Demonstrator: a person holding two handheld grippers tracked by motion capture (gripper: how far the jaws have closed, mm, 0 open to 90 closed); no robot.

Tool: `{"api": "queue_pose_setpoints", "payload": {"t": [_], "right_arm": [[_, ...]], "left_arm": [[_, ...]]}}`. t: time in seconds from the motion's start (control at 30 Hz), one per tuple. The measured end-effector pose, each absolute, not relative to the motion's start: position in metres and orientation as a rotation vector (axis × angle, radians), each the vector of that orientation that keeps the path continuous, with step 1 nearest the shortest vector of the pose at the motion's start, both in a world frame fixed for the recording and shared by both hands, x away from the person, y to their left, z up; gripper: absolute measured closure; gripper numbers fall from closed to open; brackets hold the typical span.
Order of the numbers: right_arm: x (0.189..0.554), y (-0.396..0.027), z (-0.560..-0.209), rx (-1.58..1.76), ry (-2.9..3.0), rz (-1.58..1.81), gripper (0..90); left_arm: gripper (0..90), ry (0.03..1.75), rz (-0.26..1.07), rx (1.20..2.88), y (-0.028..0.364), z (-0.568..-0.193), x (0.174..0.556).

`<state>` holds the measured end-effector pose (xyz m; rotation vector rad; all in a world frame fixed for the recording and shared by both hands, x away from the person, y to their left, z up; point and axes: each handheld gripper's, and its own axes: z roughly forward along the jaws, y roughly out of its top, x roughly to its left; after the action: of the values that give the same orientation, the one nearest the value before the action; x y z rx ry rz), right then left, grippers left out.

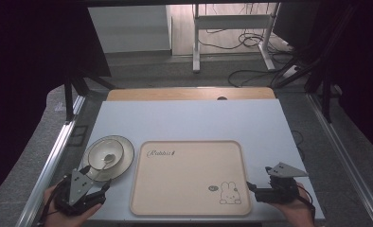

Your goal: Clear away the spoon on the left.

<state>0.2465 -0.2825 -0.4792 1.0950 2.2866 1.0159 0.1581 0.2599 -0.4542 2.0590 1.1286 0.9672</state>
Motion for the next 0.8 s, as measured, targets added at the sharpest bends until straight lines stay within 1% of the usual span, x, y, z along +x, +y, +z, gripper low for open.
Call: {"api": "queue_pose_setpoints", "payload": {"t": [0.23, 0.37, 0.4, 0.43, 0.53, 0.57, 0.6, 0.63, 0.67, 0.8], "right_arm": [[0.247, -0.283, -0.480, 1.101, 2.288, 1.009, 13.2], [0.247, -0.284, -0.480, 1.105, 2.288, 1.004, 13.3], [0.247, -0.284, -0.480, 1.108, 2.287, 1.003, 13.4], [0.247, -0.284, -0.480, 1.108, 2.287, 1.003, 13.4], [0.248, -0.285, -0.480, 1.112, 2.289, 0.999, 13.5], [0.248, -0.285, -0.480, 1.112, 2.289, 0.999, 13.5], [0.248, -0.284, -0.480, 1.112, 2.291, 0.996, 13.5], [0.248, -0.284, -0.480, 1.112, 2.291, 0.996, 13.5], [0.248, -0.284, -0.480, 1.110, 2.291, 0.998, 13.5], [0.247, -0.284, -0.480, 1.103, 2.290, 1.007, 13.5]], "left_arm": [[26.1, 1.124, 0.969, 2.084, 0.262, -0.459, 0.156], [28.7, 1.126, 0.975, 2.085, 0.264, -0.463, 0.157], [31.5, 1.125, 0.975, 2.086, 0.264, -0.464, 0.157], [31.5, 1.125, 0.974, 2.089, 0.265, -0.464, 0.158], [37.4, 1.129, 0.969, 2.098, 0.266, -0.466, 0.158], [37.4, 1.127, 0.968, 2.099, 0.267, -0.466, 0.158], [42.6, 1.126, 0.968, 2.101, 0.267, -0.466, 0.158], [42.6, 1.125, 0.967, 2.101, 0.267, -0.466, 0.158], [48.4, 1.124, 0.968, 2.101, 0.267, -0.466, 0.159], [58.4, 1.116, 0.974, 2.103, 0.267, -0.466, 0.159]]}}
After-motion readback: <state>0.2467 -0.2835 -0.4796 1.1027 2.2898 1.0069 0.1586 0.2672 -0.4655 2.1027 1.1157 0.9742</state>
